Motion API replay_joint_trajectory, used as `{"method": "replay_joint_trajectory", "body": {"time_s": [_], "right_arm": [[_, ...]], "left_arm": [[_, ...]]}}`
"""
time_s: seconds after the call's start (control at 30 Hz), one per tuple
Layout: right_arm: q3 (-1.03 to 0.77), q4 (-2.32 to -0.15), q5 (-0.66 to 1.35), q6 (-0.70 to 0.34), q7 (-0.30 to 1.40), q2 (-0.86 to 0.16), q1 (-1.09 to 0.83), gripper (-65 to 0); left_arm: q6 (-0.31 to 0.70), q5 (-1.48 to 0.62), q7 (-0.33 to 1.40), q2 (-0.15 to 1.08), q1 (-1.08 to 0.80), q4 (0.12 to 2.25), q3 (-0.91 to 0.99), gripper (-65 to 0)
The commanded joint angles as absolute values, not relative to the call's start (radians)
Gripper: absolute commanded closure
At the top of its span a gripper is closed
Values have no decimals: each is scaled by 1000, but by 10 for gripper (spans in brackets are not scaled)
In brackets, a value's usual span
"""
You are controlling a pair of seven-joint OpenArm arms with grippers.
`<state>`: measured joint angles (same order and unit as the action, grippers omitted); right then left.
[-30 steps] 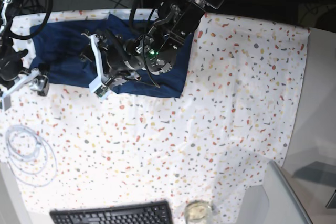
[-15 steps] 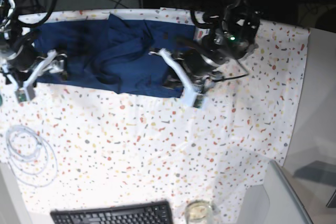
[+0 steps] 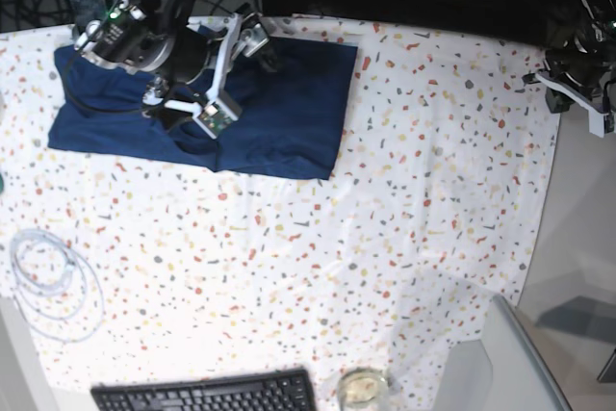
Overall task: Layout the t-shirt on the table in an organized manner, then fold the t-shirt properly
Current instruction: 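Release the fold and move the right gripper to the folded edge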
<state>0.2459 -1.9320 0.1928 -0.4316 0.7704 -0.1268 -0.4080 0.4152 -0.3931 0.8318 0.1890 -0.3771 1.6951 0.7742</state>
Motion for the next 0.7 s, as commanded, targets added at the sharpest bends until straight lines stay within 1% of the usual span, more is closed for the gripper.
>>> {"method": "replay_joint_trajectory", "body": {"time_s": [0.0, 0.07, 0.17, 0.23, 0.3, 0.47, 0.67], "right_arm": [[272, -1934, 179, -390, 754, -125, -404, -584], [325, -1916, 159, -321, 739, -125, -404, -584], [375, -1873, 154, -243, 673, -131, -401, -584], [395, -1834, 154, -205, 644, -131, -401, -584], [404, -1801, 154, -189, 627, -131, -398, -566], [403, -1765, 153, -183, 590, -130, -398, -428], [394, -1764, 153, -182, 587, -131, -395, -261]], "left_arm": [[426, -406, 817, 205, -375, 1693, 802, 0], [426, -406, 817, 206, -375, 1673, 839, 0], [426, -404, 817, 206, -377, 1662, 860, 0], [426, -404, 817, 206, -380, 1662, 860, 0], [426, -404, 817, 206, -389, 1662, 854, 0], [426, -404, 817, 206, -395, 1662, 851, 0], [426, -404, 817, 205, -397, 1662, 852, 0]]}}
